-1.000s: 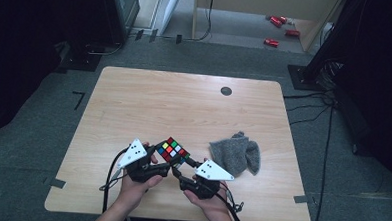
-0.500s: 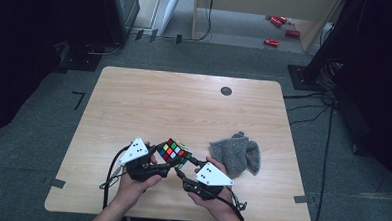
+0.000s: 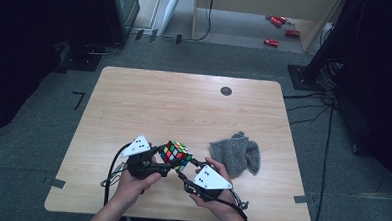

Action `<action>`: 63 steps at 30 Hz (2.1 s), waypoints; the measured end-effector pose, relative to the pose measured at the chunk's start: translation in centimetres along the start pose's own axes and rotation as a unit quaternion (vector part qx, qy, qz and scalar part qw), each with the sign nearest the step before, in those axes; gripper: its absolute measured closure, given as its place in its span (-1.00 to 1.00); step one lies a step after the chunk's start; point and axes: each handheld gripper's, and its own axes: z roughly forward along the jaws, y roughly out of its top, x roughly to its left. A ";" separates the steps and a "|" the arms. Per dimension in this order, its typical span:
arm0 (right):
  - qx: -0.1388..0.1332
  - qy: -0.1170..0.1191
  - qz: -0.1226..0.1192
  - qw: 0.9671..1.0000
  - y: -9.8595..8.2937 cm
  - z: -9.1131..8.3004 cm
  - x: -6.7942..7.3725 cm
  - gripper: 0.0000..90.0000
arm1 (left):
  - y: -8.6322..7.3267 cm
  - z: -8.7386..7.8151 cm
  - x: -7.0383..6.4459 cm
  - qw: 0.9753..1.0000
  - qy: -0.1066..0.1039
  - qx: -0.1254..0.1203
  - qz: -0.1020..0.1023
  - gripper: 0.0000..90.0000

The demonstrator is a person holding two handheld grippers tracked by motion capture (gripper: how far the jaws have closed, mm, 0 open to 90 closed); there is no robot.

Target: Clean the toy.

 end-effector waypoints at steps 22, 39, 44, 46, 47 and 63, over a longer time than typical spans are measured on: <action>-0.033 -0.024 0.297 0.954 0.2 1.5 1.9 -0.34 | -1.3 0.1 -1.8 0.993 0.044 -0.104 -0.014 -0.24; -0.068 -0.039 0.309 0.948 0.3 1.2 2.0 -0.26 | -2.0 0.8 -1.6 0.992 0.039 -0.108 -0.053 -0.24; -0.061 -0.046 0.280 0.957 0.1 1.2 1.9 -0.25 | -2.0 0.9 -1.2 0.993 0.027 -0.094 -0.061 -0.24; -0.059 -0.050 0.260 0.963 0.0 1.2 1.8 -0.25 | -1.9 0.8 -1.1 0.994 0.020 -0.089 -0.064 -0.25; -0.057 -0.051 0.253 0.965 -0.1 1.1 1.8 -0.25 | -1.9 0.8 -1.1 0.994 0.019 -0.086 -0.063 -0.26; -0.024 -0.055 0.061 0.996 -0.2 1.3 3.2 -0.25 | -0.5 0.4 -0.4 0.999 0.012 -0.023 -0.036 -0.34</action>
